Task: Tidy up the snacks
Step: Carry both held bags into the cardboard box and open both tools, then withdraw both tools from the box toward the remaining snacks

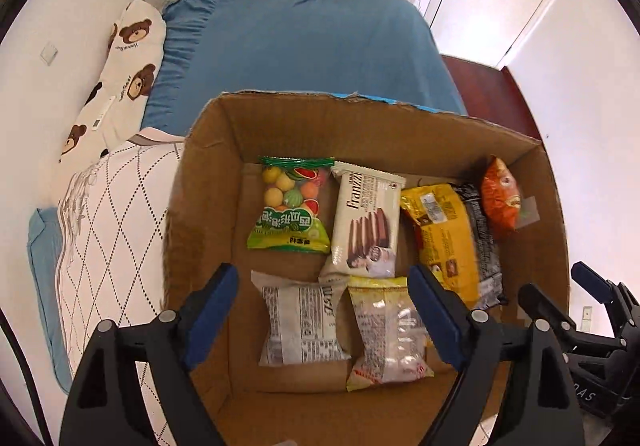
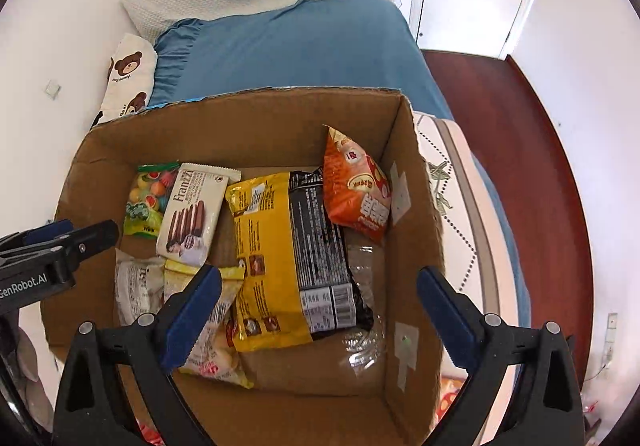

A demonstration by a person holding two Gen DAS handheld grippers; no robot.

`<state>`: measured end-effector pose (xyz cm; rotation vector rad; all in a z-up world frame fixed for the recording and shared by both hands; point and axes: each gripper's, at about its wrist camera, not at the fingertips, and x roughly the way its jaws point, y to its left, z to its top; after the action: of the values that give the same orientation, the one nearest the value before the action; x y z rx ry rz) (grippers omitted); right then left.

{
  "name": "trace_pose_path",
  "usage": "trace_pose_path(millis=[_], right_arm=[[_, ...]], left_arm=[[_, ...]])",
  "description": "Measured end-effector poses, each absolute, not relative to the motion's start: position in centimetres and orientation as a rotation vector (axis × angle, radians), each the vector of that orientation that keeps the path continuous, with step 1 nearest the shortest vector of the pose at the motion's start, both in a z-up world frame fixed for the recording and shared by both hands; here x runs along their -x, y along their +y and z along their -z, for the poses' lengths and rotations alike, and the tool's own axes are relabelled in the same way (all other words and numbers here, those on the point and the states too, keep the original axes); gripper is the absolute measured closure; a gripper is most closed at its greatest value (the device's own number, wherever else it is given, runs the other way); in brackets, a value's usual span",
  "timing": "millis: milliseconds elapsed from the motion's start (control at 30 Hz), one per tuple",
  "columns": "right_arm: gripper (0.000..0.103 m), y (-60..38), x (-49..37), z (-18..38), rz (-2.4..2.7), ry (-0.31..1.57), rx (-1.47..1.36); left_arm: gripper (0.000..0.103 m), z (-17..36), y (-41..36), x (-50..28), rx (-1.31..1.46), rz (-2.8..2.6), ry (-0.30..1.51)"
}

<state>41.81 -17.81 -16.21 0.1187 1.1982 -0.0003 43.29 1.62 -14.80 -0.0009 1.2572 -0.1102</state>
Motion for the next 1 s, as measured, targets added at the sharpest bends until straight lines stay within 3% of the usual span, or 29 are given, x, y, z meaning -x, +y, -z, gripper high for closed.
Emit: trace_pose_path(millis=[533, 1000], right_arm=[[0.003, -17.9, -28.1, 9.4, 0.047, 0.968, -0.050], [0.003, -17.0, -18.9, 4.6, 0.035, 0.846, -0.088]], left_arm=[[0.017, 8.5, 1.2, -30.0, -0.018, 0.132, 0.974], [0.017, 6.2, 1.6, -21.6, -0.027, 0.155, 0.885]])
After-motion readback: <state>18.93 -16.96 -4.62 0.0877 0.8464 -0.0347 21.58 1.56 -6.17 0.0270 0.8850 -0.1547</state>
